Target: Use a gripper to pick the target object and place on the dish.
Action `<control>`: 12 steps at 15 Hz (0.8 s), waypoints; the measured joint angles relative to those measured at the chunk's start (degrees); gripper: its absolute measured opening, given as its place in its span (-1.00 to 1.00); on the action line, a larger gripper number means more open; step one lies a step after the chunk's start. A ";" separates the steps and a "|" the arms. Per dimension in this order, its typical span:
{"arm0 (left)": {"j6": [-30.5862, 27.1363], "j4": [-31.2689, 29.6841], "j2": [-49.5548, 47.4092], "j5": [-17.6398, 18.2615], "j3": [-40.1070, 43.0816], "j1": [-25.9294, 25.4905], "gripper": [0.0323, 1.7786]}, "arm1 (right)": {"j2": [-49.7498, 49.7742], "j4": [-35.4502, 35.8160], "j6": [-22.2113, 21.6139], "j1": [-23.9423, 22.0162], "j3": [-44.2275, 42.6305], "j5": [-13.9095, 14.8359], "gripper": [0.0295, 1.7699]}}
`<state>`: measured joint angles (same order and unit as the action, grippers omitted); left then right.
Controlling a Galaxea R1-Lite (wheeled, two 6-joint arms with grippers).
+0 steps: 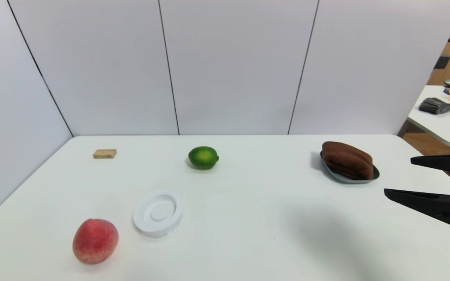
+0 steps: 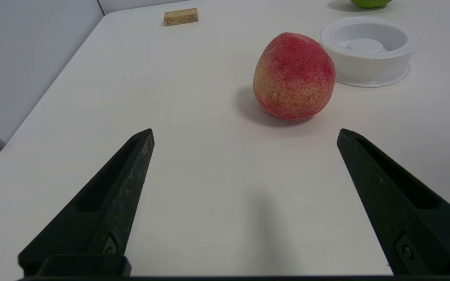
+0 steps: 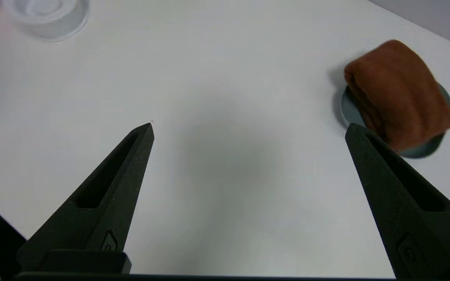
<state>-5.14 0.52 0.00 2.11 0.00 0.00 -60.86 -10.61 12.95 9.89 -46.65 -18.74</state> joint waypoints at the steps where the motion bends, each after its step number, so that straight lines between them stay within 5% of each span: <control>1: 0.00 0.00 0.00 -0.02 0.00 0.00 0.90 | 2.36 3.00 -3.11 0.02 2.67 1.90 0.91; 5: -0.02 0.00 0.00 0.00 0.00 0.00 0.90 | 13.64 10.34 -11.15 0.13 13.45 9.68 0.91; 10: -0.02 0.00 0.00 0.00 0.00 0.00 0.90 | 28.99 11.02 -13.99 -0.60 23.53 19.01 0.92; 12: -0.02 0.00 0.00 0.00 0.00 0.00 0.90 | 34.34 11.18 -13.85 -2.04 27.61 20.22 0.92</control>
<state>-5.17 0.52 0.00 2.11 0.00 0.00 -26.51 0.57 -0.90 7.85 -19.04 1.49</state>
